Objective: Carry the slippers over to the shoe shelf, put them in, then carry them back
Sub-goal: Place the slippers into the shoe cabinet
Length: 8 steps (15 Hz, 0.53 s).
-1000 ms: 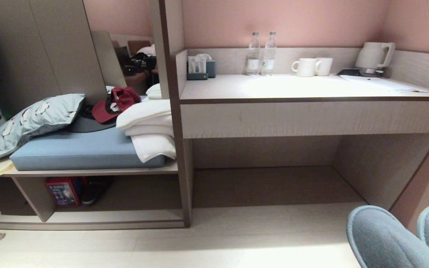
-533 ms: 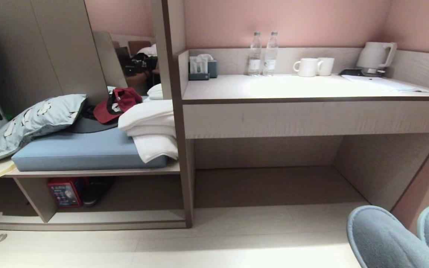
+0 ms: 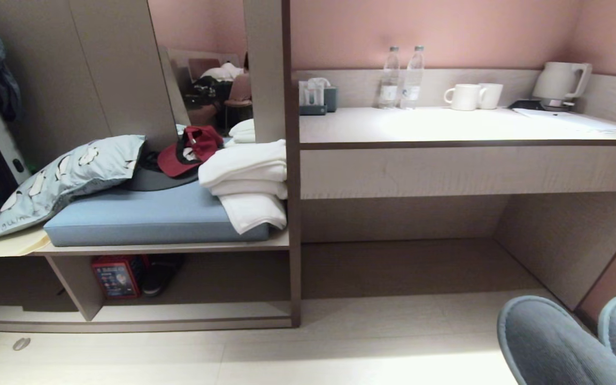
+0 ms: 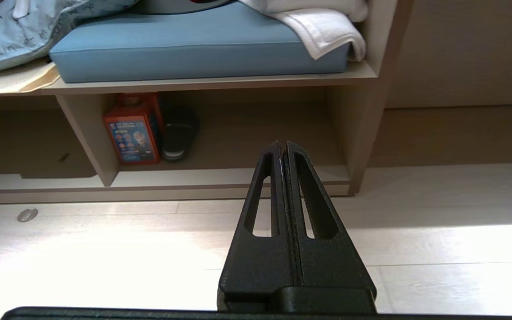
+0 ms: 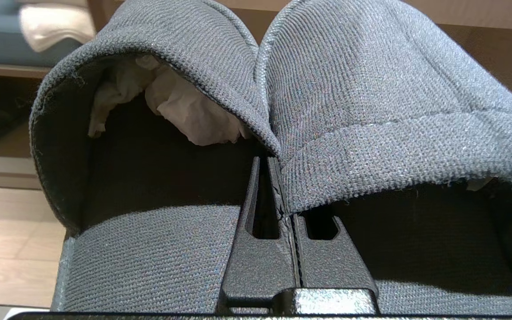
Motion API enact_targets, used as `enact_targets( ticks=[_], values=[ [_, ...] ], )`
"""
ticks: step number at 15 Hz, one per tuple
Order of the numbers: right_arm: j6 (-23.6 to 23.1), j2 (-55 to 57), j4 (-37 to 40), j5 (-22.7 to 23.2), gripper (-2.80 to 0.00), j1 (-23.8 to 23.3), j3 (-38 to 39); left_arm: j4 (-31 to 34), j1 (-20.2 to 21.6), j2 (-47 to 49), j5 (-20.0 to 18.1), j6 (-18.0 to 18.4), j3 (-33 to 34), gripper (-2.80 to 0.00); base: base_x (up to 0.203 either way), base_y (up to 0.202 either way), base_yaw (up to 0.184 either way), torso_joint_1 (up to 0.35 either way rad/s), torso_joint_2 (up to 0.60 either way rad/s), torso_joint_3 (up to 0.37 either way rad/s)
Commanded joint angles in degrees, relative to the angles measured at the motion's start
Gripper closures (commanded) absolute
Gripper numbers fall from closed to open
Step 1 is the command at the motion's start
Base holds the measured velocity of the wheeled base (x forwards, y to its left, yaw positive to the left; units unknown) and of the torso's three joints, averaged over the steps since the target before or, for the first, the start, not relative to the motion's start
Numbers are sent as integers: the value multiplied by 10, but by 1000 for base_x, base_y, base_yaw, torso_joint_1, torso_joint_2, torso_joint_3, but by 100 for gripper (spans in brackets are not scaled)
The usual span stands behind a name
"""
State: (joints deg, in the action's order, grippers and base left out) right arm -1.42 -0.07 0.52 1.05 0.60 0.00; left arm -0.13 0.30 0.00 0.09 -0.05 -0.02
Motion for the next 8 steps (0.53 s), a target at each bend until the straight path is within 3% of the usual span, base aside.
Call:
enact_targets(
  ticks=[1,8],
  values=[
    [0,1,0,1,0,0,1,0,0,0,0,0,0,0,0,198,-2,2,3,-2],
    [-1,1,0,0,0,0,0,0,0,0,0,0,0,0,0,194,-3,2,3,2]
  ],
)
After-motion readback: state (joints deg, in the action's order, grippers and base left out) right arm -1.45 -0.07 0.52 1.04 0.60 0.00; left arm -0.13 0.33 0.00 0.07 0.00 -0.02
